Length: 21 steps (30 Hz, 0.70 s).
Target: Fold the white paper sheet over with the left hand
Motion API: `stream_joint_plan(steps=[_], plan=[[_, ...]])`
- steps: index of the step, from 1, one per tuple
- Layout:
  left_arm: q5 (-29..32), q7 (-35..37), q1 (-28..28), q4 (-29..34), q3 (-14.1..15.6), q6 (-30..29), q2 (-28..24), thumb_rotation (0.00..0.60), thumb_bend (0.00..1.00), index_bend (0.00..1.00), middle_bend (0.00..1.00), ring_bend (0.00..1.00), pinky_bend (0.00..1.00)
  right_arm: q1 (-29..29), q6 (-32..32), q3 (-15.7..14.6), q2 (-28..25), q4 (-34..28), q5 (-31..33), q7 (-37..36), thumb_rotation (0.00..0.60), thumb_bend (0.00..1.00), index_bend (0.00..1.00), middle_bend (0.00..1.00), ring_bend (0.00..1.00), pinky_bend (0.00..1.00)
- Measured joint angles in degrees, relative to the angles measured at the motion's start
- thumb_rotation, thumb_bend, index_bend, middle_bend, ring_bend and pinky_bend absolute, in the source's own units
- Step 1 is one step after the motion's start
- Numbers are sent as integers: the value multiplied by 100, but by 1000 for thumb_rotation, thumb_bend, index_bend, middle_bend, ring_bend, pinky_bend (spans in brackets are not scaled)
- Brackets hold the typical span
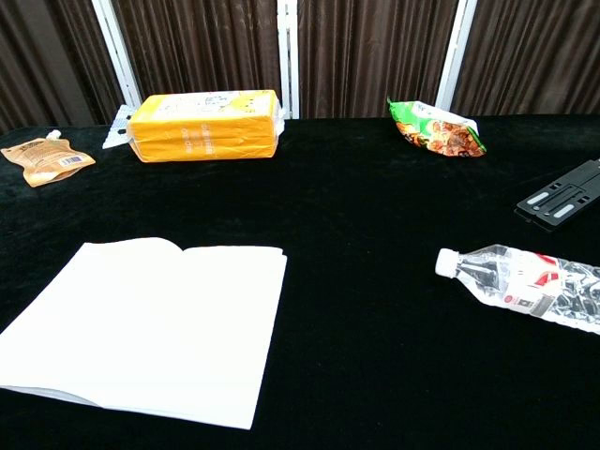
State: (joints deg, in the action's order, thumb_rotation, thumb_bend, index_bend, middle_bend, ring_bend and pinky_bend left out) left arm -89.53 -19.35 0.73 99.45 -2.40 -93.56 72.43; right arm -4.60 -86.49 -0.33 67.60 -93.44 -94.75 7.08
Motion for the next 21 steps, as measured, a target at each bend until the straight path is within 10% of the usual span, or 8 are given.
stream_joint_plan(steps=[21], plan=[[2, 48, -47, 22, 45, 139, -5, 600, 90, 0, 0, 0, 0, 91, -298, 142, 81, 64, 27, -169, 600, 64, 0, 0, 0, 0]])
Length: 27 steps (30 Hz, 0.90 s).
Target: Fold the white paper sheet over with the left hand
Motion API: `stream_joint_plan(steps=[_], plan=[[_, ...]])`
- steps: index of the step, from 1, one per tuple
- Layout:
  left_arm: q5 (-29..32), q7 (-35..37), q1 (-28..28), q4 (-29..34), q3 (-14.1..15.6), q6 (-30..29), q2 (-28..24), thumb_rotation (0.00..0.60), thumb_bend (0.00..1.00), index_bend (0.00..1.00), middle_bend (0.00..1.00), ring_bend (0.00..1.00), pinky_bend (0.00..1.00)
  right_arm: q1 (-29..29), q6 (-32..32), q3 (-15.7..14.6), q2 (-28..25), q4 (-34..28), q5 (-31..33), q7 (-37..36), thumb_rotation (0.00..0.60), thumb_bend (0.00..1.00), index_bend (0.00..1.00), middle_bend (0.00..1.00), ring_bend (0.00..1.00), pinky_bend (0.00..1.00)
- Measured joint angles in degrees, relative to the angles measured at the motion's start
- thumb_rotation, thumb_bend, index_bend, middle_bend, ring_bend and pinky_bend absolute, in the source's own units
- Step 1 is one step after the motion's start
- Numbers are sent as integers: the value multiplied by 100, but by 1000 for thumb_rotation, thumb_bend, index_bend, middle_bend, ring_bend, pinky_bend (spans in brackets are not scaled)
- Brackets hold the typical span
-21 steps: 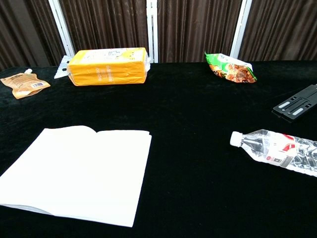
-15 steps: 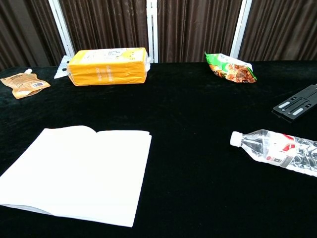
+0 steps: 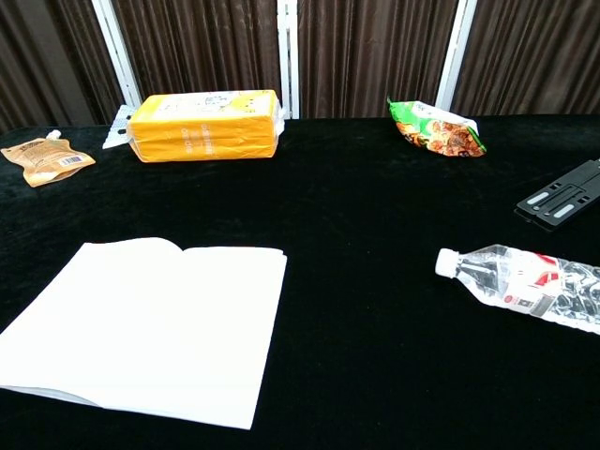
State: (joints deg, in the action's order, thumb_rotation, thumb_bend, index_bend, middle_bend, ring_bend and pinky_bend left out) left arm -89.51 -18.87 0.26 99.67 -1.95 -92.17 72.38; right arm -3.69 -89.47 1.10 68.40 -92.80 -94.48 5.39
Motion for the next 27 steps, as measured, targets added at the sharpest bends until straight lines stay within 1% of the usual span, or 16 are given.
stream_joint_plan(steps=[5, 11, 19, 23, 27], plan=[[-82, -100, -48, -20, 80, 120, 42, 600, 81, 0, 0, 0, 0, 15, -22, 1, -23, -19, 5, -23, 600, 63, 0, 0, 0, 0], [-165, -432, -128, -143, 278, 458, 221, 600, 107, 0, 0, 0, 0, 6, 30, -22, -31, -17, -2, -22, 600, 64, 0, 0, 0, 0], [-132, -941, -278, -587, 474, 1031, 783, 600, 126, 0, 0, 0, 0, 11, 52, -38, -45, -42, 7, -40, 600, 63, 0, 0, 0, 0], [-59, -1121, -396, -807, 482, 1290, 1064, 600, 127, 0, 0, 0, 0, 10, 61, -28, -55, -54, 31, -53, 600, 64, 0, 0, 0, 0], [26, -1251, -524, -965, 428, 1476, 1298, 600, 131, 0, 0, 0, 0, 11, 61, -18, -62, -56, 46, -74, 600, 64, 0, 0, 0, 0]])
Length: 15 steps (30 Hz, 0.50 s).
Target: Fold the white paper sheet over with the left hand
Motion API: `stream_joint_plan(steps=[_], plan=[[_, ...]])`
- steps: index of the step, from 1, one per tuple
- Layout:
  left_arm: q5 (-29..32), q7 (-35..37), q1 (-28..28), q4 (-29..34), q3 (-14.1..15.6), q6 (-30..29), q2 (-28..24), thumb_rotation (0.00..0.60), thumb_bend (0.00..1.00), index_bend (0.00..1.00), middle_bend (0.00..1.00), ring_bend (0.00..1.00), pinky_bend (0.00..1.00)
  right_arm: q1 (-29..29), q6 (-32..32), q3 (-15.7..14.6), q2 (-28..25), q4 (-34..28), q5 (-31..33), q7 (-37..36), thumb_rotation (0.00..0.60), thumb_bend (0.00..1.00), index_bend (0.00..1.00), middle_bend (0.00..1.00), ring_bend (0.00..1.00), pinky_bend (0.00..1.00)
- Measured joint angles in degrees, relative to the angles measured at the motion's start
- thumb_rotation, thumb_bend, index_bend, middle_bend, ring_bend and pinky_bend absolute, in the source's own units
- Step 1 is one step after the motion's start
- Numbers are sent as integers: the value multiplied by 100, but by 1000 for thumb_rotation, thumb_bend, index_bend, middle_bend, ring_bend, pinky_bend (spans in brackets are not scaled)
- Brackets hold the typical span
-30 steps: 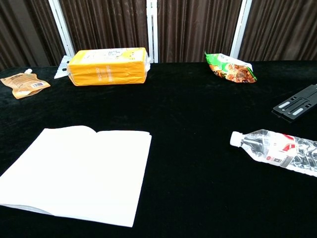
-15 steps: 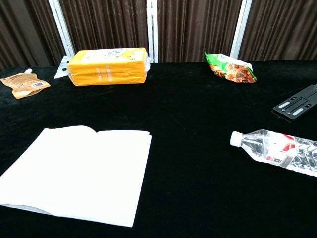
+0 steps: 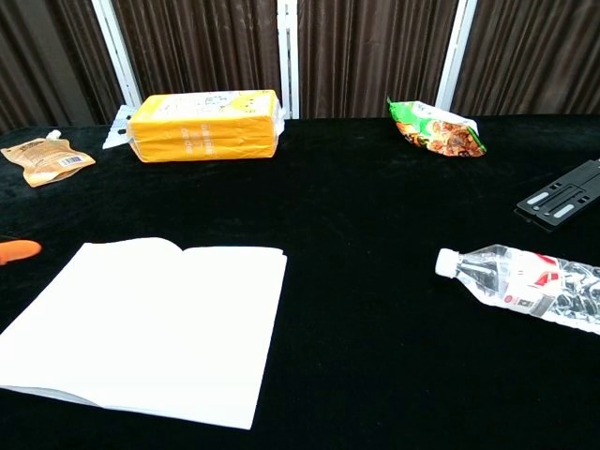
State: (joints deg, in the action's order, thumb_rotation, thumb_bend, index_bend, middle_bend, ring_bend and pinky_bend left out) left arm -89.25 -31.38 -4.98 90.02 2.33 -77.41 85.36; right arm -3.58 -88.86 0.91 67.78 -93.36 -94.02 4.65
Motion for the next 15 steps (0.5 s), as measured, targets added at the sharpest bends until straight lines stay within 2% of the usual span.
stream_joint_plan(steps=[15], plan=[[360, -356, -272, -309, -85, 456, 414, 600, 132, 0, 0, 0, 0, 1, 12, 1, -20, -12, 6, -45, 600, 63, 0, 0, 0, 0]])
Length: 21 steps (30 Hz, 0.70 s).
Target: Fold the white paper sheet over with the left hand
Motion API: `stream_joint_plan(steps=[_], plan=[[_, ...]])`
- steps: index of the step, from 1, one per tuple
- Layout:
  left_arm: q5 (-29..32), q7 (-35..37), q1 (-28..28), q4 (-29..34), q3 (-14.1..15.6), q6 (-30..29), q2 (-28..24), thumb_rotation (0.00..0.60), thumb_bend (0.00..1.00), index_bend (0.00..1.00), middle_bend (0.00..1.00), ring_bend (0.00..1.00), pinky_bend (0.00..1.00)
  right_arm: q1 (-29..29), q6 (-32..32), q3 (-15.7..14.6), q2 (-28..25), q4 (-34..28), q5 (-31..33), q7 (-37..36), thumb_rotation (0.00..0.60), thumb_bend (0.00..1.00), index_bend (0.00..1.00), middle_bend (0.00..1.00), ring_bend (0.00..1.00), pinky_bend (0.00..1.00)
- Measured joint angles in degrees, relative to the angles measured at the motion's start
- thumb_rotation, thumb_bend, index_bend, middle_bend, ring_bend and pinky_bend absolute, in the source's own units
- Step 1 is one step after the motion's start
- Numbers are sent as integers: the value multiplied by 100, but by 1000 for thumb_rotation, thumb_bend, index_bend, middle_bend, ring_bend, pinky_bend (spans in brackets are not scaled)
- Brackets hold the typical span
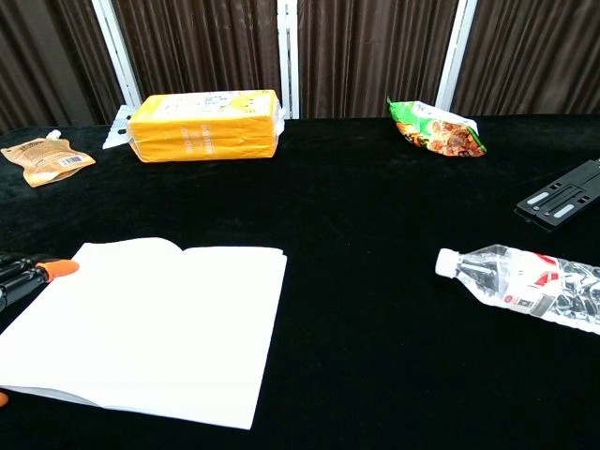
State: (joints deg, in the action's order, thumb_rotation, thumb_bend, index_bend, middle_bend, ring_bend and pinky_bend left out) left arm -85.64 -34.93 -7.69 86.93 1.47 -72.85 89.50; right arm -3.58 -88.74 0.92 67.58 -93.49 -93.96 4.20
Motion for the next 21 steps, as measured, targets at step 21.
stream_joint_plan(steps=[21], plan=[[-1, -47, -127, -187, -89, -175, 137, 600, 471, 0, 0, 0, 0, -5, 47, -17, 10, 6, 8, 7, 600, 64, 0, 0, 0, 0]])
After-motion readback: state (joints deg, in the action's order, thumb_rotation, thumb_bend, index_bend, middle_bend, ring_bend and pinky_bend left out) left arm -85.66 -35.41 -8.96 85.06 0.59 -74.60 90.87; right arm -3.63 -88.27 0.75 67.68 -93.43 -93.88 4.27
